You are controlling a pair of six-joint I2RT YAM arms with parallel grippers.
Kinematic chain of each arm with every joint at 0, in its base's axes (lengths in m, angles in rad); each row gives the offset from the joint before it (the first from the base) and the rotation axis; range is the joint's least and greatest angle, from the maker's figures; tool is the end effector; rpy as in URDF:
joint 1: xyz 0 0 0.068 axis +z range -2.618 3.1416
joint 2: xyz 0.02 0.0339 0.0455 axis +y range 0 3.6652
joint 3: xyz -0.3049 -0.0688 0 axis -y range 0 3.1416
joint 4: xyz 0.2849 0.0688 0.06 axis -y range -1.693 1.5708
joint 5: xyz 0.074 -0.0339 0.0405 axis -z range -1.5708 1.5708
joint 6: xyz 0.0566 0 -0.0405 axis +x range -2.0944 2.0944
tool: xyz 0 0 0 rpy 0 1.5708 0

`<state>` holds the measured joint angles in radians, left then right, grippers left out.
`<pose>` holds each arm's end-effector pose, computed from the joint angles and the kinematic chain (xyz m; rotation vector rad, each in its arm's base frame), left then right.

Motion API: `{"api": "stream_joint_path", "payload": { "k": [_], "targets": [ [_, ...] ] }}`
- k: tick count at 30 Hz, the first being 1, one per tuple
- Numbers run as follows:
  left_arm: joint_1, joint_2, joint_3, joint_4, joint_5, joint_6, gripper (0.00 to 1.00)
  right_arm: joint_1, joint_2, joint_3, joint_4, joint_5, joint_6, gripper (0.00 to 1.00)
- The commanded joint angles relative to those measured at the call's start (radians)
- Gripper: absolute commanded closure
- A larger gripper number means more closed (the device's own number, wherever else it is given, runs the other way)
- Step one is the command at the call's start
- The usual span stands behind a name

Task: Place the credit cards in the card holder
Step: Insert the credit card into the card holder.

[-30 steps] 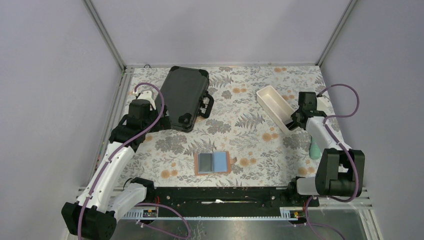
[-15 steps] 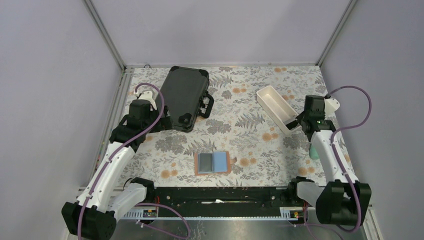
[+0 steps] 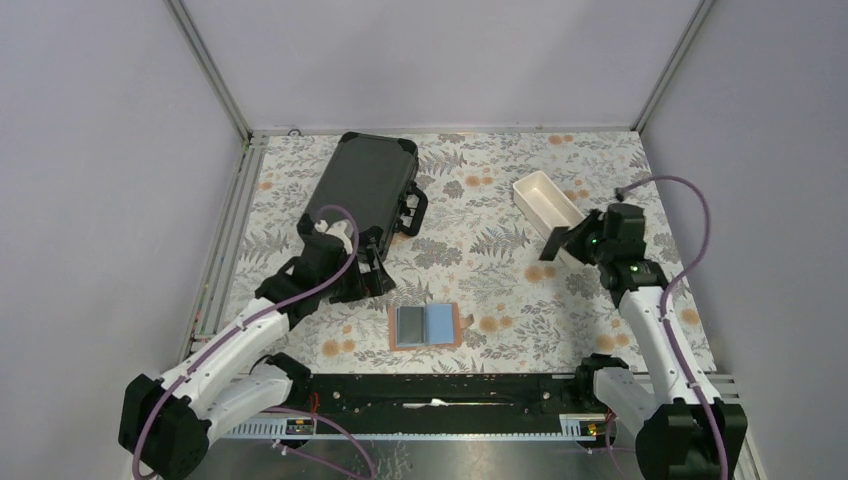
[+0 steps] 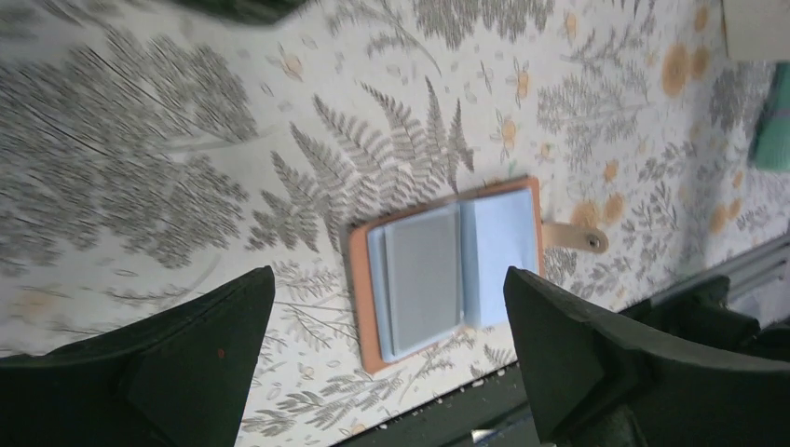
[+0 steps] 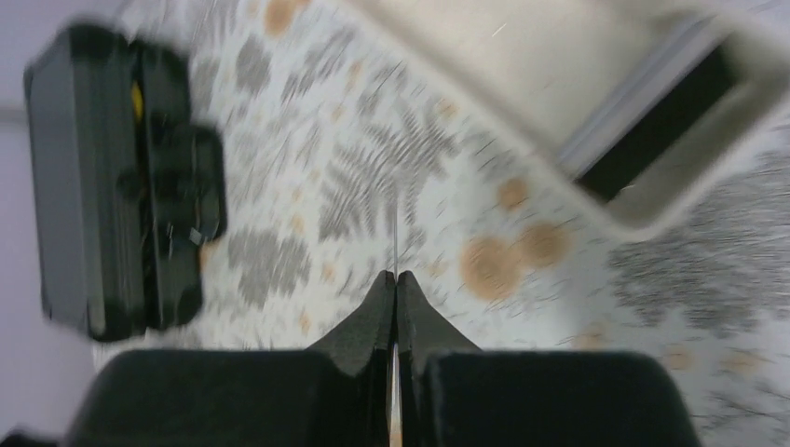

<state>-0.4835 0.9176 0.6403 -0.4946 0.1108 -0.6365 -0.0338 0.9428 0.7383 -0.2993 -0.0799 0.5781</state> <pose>0.1905 -0.1071 0.2445 -0.1295 2.4367 -0.6616 0.2462 -0.0038 0.2982 0.5849 2.0163 0.4140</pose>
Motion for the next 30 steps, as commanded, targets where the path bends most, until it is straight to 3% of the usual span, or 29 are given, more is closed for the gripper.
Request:
{"api": "stream_joint_path", "payload": {
  "k": [1, 8, 15, 19, 26, 30],
  "targets": [
    [-0.056, -0.015, -0.105, 0.201, 0.07, -0.178, 0.01, 0.179, -0.029, -0.084, 0.153, -0.213, 0.034, 1.0],
    [-0.089, 0.018, -0.278, 0.408, 0.111, -0.319, 0.01, 0.529, 0.01, -0.187, 0.418, -0.157, 0.18, 1.0],
    [-0.111, 0.087, -0.329, 0.471, 0.105, -0.343, 0.02, 0.741, 0.111, -0.259, 0.602, -0.06, 0.267, 1.0],
    [-0.116, 0.107, -0.345, 0.479, 0.094, -0.341, 0.1, 0.854, 0.182, -0.28, 0.67, 0.012, 0.294, 1.0],
    [-0.135, 0.141, -0.359, 0.461, 0.054, -0.33, 0.24, 0.939, 0.281, -0.313, 0.763, 0.064, 0.33, 1.0],
    [-0.161, 0.165, -0.361, 0.451, 0.035, -0.33, 0.26, 0.968, 0.319, -0.333, 0.795, 0.075, 0.348, 1.0]
  ]
}}
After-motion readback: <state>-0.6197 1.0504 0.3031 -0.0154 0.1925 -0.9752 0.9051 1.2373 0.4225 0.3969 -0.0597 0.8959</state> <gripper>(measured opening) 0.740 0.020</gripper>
